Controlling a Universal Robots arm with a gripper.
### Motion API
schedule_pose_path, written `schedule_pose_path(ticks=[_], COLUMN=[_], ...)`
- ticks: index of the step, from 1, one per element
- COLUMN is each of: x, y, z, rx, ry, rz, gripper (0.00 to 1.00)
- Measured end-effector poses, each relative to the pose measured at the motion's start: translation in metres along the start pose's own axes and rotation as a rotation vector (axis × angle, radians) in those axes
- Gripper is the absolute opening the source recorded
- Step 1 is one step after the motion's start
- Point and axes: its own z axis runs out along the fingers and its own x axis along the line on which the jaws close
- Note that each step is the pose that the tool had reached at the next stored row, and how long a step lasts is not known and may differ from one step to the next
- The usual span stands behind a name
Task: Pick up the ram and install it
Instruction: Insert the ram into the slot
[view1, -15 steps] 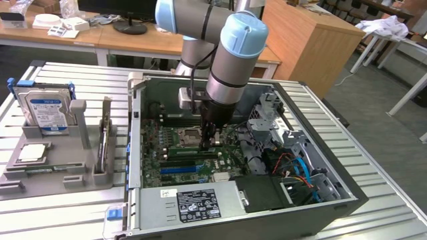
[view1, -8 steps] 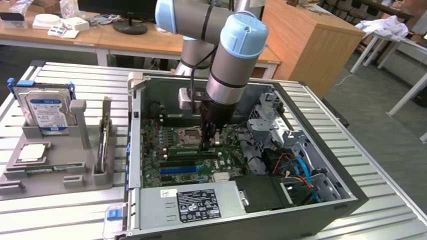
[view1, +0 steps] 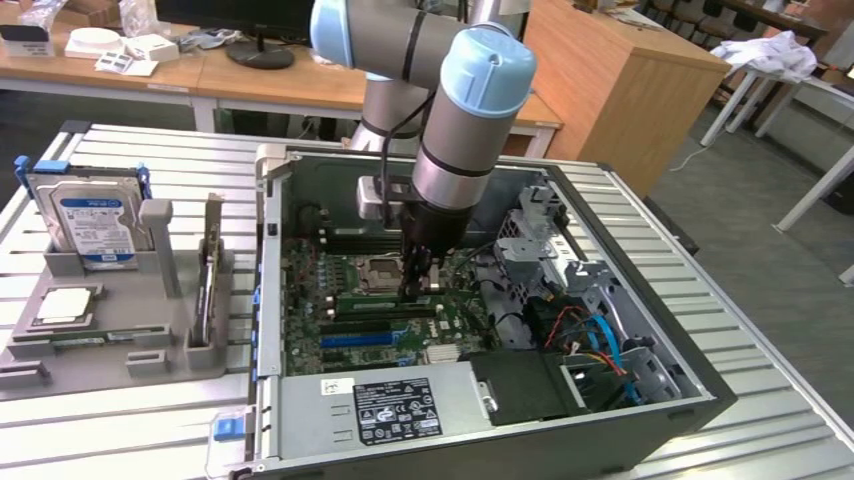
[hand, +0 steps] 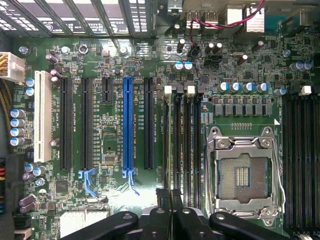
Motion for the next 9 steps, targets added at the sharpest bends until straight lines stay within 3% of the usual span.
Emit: schedule_pose_path(ticks=[9], x=[0.0001], y=[0.0000], z=[0.0015], rx=[-0.0001], ry=[0.0005], rz=[0.000], gripper=[0.11])
